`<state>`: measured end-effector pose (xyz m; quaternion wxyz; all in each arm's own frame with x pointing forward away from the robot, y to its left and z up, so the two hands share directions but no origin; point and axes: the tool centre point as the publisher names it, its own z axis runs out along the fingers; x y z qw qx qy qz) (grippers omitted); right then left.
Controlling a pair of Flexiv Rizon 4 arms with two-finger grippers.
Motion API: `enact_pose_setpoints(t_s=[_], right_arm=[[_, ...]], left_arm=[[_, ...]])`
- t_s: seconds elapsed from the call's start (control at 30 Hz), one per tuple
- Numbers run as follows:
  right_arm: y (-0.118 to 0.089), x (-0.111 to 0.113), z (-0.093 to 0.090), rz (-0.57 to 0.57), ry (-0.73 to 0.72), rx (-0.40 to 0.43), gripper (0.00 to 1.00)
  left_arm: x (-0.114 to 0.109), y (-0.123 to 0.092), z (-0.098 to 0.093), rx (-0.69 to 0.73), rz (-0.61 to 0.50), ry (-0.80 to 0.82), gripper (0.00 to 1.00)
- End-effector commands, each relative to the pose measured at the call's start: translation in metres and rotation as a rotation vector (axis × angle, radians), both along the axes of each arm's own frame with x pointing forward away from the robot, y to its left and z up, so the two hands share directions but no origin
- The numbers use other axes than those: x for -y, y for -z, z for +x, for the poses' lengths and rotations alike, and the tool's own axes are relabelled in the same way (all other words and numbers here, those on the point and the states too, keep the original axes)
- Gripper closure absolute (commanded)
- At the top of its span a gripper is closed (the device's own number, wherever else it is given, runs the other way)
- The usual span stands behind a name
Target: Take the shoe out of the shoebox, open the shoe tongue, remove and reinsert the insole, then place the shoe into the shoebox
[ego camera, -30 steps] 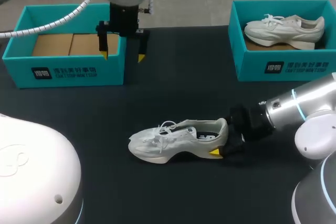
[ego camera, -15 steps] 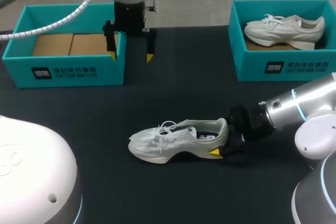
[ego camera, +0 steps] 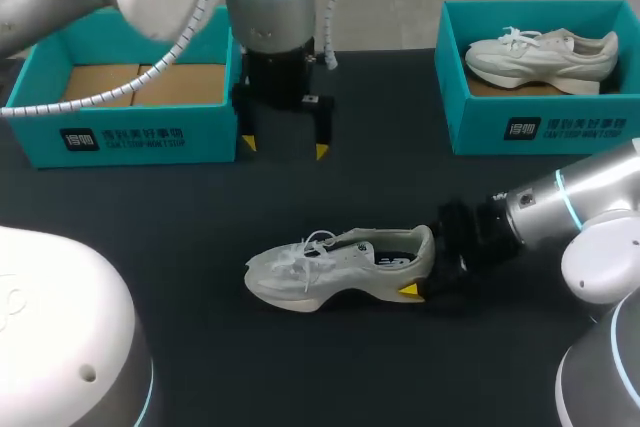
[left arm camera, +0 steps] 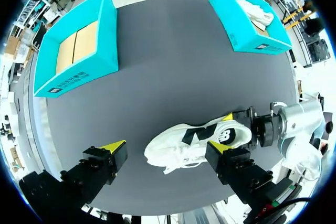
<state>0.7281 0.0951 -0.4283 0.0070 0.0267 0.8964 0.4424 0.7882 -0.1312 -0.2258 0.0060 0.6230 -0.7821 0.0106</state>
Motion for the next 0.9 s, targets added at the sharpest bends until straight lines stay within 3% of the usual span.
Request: enact_pose_setpoints(t_s=[0.03, 0.57, 0.9], right_arm=[[0.002, -0.002, -0.001, -0.003, 0.002, 0.000, 1.00], [0.002, -0.002, -0.001, -0.003, 0.002, 0.000, 1.00], [0.002, -0.002, -0.001, -0.003, 0.002, 0.000, 1.00]], left_arm=[[0.023, 0.015, -0.013, -0.002, 0.005, 0.030, 0.00], [0.091, 0.074, -0.053, -0.046, -0.062, 0.101, 0.00], [0.101, 0.104, -0.062, -0.059, 0.011, 0.098, 0.00]])
